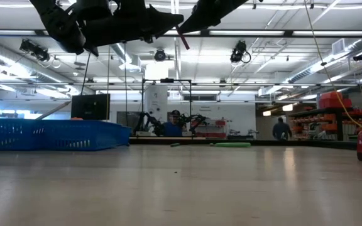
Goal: Sort crayons/erasers/pens/pencils in bins
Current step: Put the red crayon into the top left blue bin
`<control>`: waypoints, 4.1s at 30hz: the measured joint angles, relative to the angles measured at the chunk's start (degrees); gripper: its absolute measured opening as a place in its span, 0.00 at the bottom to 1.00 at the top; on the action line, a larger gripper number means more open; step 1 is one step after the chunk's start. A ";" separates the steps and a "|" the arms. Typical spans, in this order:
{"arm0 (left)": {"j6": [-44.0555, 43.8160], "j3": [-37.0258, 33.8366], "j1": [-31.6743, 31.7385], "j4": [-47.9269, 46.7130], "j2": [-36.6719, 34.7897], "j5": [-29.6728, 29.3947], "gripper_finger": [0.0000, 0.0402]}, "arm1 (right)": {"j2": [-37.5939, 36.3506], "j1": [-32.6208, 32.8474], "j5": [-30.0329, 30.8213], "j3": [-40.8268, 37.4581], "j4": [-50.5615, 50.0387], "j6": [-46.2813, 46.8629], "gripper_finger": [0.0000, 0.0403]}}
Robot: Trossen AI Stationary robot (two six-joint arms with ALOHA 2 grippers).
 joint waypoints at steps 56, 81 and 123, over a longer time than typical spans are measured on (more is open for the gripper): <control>-13.77 -0.07 29.86 -74.21 -23.44 -50.47 0.11 | -0.02 -1.68 -2.33 -29.79 20.20 4.83 0.26; -16.51 -0.02 40.57 -80.87 -12.55 -36.99 0.04 | -0.03 -1.66 -2.33 -29.66 20.13 6.08 0.26; -13.45 -0.04 30.26 -83.56 -20.78 -23.42 0.27 | -0.04 -2.33 5.74 -29.55 32.96 9.07 0.26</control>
